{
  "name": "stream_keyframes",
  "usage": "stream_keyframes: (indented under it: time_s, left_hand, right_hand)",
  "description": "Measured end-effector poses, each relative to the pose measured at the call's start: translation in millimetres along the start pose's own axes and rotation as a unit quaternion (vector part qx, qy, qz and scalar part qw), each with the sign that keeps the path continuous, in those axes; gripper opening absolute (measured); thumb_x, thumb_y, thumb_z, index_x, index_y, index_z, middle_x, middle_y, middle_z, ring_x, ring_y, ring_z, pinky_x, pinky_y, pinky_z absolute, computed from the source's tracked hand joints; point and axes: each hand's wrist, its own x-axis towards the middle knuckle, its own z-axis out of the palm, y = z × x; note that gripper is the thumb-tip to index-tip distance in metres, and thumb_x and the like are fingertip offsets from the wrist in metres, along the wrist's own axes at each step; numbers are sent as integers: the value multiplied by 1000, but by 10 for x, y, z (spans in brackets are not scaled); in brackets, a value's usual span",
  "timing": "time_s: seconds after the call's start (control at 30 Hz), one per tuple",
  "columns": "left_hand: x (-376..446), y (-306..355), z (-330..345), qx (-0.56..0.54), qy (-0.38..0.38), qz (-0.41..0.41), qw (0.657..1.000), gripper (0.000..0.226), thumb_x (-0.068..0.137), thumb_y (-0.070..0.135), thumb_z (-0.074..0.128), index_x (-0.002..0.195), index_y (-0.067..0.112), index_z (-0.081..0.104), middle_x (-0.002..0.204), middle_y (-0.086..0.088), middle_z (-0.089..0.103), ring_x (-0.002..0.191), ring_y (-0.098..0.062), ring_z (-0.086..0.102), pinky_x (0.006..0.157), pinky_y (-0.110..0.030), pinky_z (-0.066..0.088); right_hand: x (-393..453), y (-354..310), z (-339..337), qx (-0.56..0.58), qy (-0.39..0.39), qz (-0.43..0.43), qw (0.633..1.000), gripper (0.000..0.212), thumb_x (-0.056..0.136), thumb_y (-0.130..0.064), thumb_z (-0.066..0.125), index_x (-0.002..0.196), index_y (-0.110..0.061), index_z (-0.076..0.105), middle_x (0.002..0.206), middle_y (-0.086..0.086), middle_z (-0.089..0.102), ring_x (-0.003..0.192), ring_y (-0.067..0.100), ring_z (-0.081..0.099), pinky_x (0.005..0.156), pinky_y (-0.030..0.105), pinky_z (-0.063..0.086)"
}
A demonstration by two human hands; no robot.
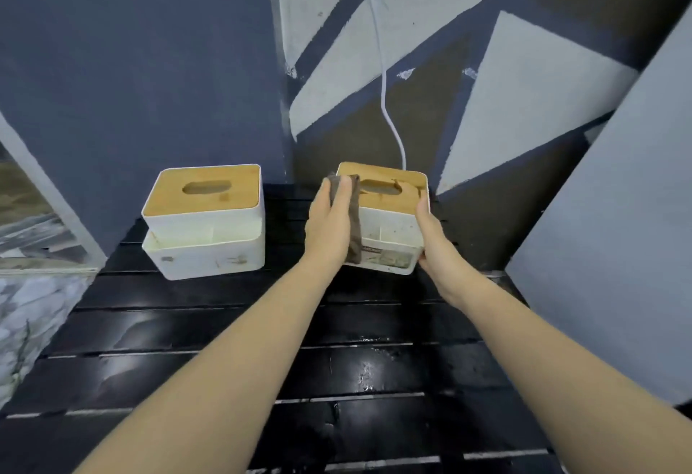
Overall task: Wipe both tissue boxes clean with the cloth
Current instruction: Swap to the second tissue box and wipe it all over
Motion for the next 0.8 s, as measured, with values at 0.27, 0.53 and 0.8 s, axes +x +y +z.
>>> stream_keyframes:
  time_s: [0.27,0.53,0.8]
  left_hand:
    - [-1078,-300,-469,-24,40,48,998,52,106,19,43,155,36,38,154,14,44,138,-6,45,116,-30,37]
    - [-2306,-459,-1229,85,-5,89,992,50,102,3,51,143,32,50,131,16,65,120,1,61,99,-22,49]
    - [-2229,251,-1627,231,34,197,952,9,97,24,65,95,28,72,89,-10,75,81,-21,67,83,-45,54]
  right_hand:
    - [-1241,264,262,-29,-55,-79,995,44,98,-39,62,135,-50,40,133,-31,57,117,-18,56,89,4,46]
    - [-2430,515,557,-54,-41,-80,994,55,89,-43,70,133,-59,42,130,-33,59,123,-10,55,101,20,51]
    - [-2463,-72,632,-139,79,-119,980,67,85,-58,68,143,-42,40,149,-15,35,145,6,26,114,30,27]
